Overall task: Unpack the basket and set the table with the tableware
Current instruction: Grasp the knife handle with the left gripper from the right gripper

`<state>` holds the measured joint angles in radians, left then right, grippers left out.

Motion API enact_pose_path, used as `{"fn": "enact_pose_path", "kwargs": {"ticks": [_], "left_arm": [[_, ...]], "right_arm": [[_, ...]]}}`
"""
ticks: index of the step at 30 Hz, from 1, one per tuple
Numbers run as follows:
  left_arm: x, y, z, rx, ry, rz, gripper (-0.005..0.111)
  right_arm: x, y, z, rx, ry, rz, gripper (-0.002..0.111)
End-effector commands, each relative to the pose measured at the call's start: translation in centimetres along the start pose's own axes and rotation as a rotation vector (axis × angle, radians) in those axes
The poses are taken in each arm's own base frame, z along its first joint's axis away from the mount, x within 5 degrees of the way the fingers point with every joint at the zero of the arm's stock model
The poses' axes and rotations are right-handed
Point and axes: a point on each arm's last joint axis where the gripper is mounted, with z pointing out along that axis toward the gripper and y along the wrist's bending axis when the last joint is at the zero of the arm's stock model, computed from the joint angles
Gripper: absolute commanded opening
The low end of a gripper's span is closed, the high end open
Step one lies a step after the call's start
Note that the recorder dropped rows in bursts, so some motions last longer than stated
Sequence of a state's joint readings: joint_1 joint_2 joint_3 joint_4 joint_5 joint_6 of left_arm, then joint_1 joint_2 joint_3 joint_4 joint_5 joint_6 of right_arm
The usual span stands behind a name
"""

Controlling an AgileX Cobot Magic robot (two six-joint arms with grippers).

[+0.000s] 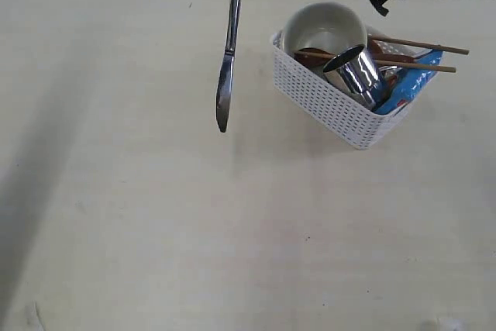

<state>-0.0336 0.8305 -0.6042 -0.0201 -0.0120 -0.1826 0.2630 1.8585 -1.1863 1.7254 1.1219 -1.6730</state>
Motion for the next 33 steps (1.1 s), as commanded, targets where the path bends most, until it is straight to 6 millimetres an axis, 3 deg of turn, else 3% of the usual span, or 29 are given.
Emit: {"fn": "enact_pose_path", "kwargs": {"ticks": [1,6,10,15,17,21,24,29,33], "left_arm": [[4.0,-1.5,5.6,0.018,0.407,0.059,0.000],[7.2,-7.3,7.3,0.243,0.454,0.146,0.000],[8.5,-11.6,6.1,0.422,0.434,0.210,0.000],[9.7,-14.8,4.7,0.562,0.411,0.254,0.005],[10.3,-15.6,4.6,0.596,0.405,0.274,0.016],[11.4,-16.5,5.4,0.618,0.378,0.282,0.054],[12.4,-17.0,6.3,0.638,0.332,0.312,0.073],[14.5,-17.9,7.7,0.672,0.273,0.319,0.077],[15.0,-18.3,8.3,0.691,0.199,0.287,0.076]], "right_arm": [[-0.5,0.2,-0.1,-0.006,-0.024,0.001,0.000],[-0.5,0.2,-0.1,-0.002,-0.023,0.001,0.000],[-0.5,0.2,-0.1,-0.002,-0.023,0.001,0.000],[-0.5,0.2,-0.1,-0.002,-0.023,0.001,0.000],[-0.5,0.2,-0.1,-0.002,-0.023,0.001,0.000],[-0.5,0.2,-0.1,-0.002,-0.023,0.001,0.000],[-0.5,0.2,-0.1,-0.004,-0.023,0.001,0.000],[-0.5,0.2,-0.1,-0.004,-0.023,0.001,0.000],[-0.5,0.2,-0.1,-0.004,-0.023,0.001,0.000]]}}
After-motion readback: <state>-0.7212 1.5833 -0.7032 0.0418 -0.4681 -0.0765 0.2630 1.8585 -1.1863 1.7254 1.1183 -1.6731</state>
